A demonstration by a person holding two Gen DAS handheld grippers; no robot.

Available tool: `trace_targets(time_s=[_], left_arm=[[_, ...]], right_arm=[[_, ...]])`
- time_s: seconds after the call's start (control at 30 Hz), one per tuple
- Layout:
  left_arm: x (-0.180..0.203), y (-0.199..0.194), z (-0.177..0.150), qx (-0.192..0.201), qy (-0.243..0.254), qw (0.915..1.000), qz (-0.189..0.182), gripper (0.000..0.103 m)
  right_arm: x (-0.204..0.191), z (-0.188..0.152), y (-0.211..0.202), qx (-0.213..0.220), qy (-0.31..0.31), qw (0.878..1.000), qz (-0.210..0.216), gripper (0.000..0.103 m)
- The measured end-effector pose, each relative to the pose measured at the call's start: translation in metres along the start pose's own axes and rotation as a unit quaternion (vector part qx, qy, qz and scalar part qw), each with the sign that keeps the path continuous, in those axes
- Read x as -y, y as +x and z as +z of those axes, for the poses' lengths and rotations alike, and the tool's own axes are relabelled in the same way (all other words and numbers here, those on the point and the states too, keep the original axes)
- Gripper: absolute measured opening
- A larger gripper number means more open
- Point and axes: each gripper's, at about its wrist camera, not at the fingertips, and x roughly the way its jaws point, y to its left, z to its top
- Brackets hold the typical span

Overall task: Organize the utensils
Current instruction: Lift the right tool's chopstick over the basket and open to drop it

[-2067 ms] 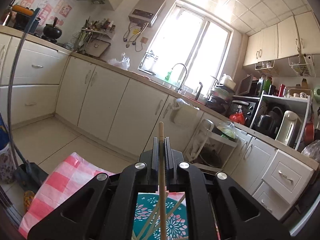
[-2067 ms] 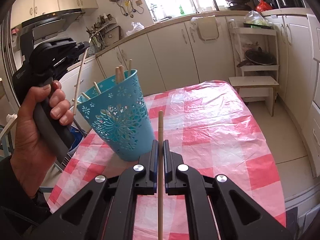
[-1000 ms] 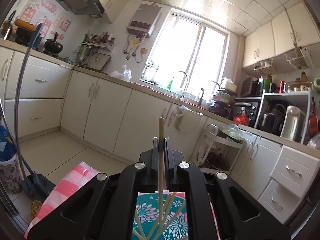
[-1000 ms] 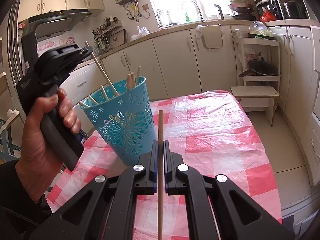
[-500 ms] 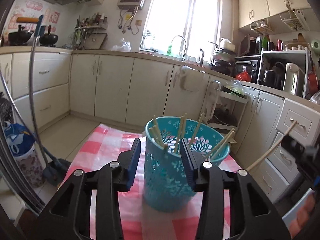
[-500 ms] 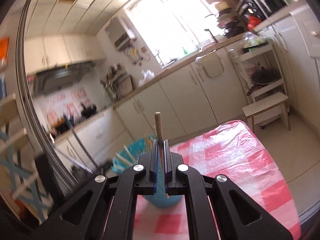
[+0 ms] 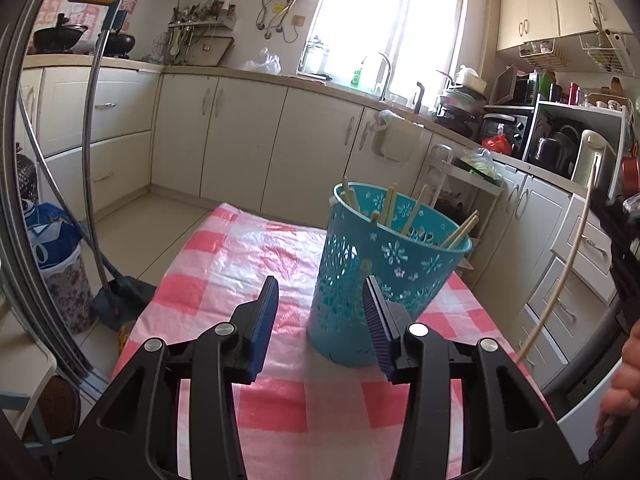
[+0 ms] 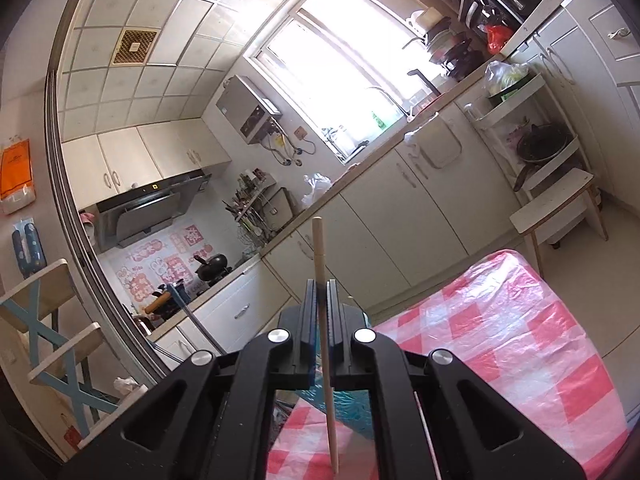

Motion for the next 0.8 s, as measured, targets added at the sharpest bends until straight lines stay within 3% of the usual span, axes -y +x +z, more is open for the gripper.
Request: trace_targets(time_s=[0.37, 0.47, 0.6, 0.8], left_arm=[[-0.009, -0.009, -0.020, -0.020, -0.011, 0.9997, 0.012, 0.041], [-0.010, -0.014, -0.019, -0.016, -0.011, 0.9996, 0.018, 0.041], [-0.015, -0.019, -0.014, -0.009, -0.007, 0.9996, 0.027, 0.041], [-0.018, -0.025, -0.010, -0.007, -0.012, 0.9992, 0.037, 0.043]], right_arm=[[-0.030, 0.029, 0.040, 0.085, 0.042, 0.994, 0.047, 0.005], [-0.039, 0.026, 0.056, 0.094, 0.016, 0.995, 0.034, 0.005], [-0.039, 0.003, 0.084, 0.046, -0.039, 0.998, -0.009, 0.005], [-0.027, -0.031, 0.098, -0.033, -0.096, 0.994, -0.051, 0.006]])
